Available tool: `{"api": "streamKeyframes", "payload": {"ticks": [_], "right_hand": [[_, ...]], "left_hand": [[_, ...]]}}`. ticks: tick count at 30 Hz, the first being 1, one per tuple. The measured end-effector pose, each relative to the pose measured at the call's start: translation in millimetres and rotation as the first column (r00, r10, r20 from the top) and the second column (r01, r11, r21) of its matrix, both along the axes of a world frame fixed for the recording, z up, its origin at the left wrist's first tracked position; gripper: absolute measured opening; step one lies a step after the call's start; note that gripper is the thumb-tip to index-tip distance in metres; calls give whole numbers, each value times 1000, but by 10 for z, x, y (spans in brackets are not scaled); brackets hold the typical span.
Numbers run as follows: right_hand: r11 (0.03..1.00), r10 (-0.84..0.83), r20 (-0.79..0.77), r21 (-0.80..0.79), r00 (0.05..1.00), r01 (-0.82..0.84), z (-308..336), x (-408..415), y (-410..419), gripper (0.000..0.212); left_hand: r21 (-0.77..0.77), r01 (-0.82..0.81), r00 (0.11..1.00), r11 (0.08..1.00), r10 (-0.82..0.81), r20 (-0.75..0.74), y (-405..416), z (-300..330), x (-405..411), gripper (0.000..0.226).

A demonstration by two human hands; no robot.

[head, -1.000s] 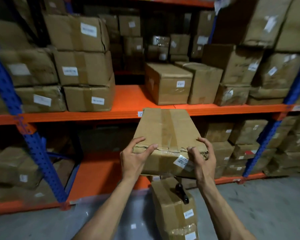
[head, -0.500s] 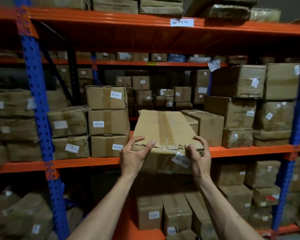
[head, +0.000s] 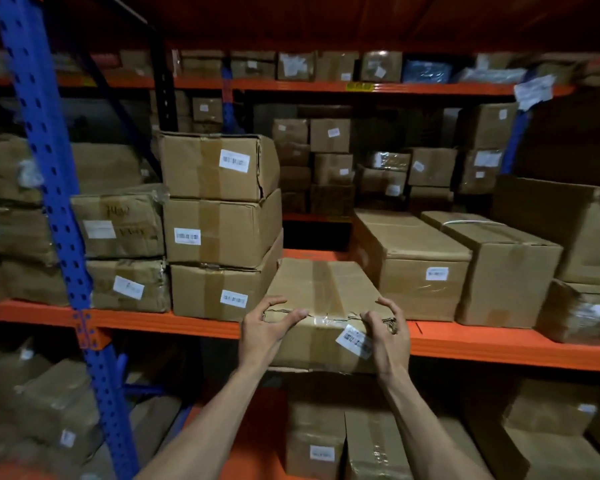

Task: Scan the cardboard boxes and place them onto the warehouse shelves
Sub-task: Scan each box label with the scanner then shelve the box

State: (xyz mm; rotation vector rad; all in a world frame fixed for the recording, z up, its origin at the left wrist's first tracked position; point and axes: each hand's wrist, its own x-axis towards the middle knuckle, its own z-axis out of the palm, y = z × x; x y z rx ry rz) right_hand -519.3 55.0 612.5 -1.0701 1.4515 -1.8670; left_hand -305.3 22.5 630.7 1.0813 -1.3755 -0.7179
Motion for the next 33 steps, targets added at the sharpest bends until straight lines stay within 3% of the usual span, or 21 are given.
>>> {"api": "streamKeyframes", "payload": {"ticks": [3, 8, 11, 12, 14, 16, 20, 25, 28, 33], "right_hand": [[999, 30, -31, 26, 999, -29, -222, -74, -419, 60], [990, 89, -128, 122, 988, -74, -384, -154, -947, 64], [979, 152, -332, 179, 931, -96, -557, -245, -1253, 79], [986, 120, -492, 157, 862, -48, -614, -271, -1351, 78], [1000, -13, -808, -13, 589, 3, -708, -291, -1530, 69], [993, -51, -927, -85, 372, -75, -725, -275, -1651, 59], [994, -73, -961, -91, 268, -56, -687, -373, -1892, 61], [998, 67, -986, 68, 153, -1, -588, -448, -2096, 71], [988, 143, -977, 150, 156, 29, -498, -431, -2139, 81], [974, 205, -965, 217, 162, 61, -428, -411, -2087, 90]], "left_hand": [[47, 5, 998, 999, -8, 55, -359, -235, -24, 53], [104, 108, 955, 989, -132, 266, -1005, -390, -1, 77], [36, -9, 900, 999, -8, 436, -1362, -581, 22, 79], [-56, -60, 843, 997, 81, 531, -1454, -632, 27, 78], [-314, -6, 676, 949, 235, 698, -1668, -727, 61, 74], [-392, 126, 576, 911, 254, 777, -1843, -734, 118, 73], [-379, 243, 459, 893, 238, 856, -2097, -691, 253, 74], [-269, 271, 398, 924, 147, 906, -2218, -553, 183, 70], [-202, 279, 368, 939, 90, 926, -2283, -542, 177, 73], [-245, 296, 370, 923, 126, 921, -2333, -552, 186, 70]]}}
